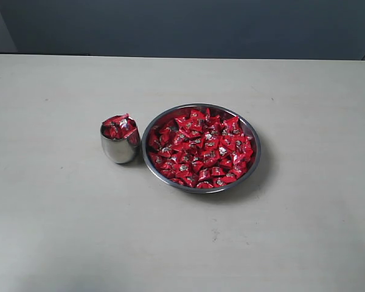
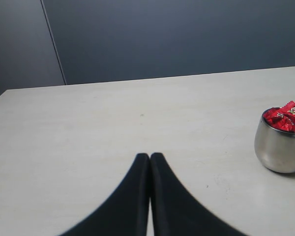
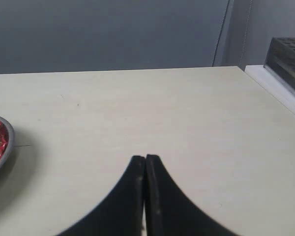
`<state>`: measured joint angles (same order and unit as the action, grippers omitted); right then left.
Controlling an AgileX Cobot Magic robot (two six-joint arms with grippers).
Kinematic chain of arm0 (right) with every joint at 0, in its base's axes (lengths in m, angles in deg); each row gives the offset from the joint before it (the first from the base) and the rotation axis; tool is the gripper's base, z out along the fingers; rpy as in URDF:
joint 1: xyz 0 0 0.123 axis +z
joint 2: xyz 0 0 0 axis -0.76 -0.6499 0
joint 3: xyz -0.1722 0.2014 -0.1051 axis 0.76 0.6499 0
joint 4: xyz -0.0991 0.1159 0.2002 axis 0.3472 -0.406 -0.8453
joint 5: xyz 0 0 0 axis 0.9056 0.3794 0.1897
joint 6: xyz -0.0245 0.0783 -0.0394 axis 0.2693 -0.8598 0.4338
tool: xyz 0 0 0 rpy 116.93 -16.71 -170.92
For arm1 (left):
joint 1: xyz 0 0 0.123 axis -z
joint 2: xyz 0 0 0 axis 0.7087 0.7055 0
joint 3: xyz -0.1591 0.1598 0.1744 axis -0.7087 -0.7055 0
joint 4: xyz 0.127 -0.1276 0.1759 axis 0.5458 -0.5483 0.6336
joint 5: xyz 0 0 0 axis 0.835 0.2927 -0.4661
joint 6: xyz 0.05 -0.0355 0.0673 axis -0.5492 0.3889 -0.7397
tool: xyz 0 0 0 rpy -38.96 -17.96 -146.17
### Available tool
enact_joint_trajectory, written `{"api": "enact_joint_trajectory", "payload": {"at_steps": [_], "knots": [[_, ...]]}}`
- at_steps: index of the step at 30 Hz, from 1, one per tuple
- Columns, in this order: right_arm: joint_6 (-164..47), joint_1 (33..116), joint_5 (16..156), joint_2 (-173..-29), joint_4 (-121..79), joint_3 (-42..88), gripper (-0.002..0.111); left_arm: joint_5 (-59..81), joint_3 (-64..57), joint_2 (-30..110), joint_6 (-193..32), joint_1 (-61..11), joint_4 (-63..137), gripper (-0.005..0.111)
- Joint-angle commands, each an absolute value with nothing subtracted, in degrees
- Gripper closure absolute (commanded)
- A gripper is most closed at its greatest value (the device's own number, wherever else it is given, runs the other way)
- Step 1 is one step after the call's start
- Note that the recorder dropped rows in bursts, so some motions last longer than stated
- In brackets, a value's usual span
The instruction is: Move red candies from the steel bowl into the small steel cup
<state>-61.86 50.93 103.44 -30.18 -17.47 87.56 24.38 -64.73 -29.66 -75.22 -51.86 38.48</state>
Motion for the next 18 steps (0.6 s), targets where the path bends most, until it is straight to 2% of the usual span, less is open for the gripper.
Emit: {"api": "enact_joint_trajectory", "payload": {"at_steps": [1, 18], "knots": [[-61.8, 50.6, 103.1, -30.0, -17.7, 87.9, 0.109, 24.4, -64.3, -29.9, -75.1, -52.0, 38.6, 0.106], [-61.8, 50.6, 103.0, -30.0, -17.8, 87.9, 0.109, 24.7, -64.3, -29.9, -75.1, -52.0, 38.6, 0.106]]}}
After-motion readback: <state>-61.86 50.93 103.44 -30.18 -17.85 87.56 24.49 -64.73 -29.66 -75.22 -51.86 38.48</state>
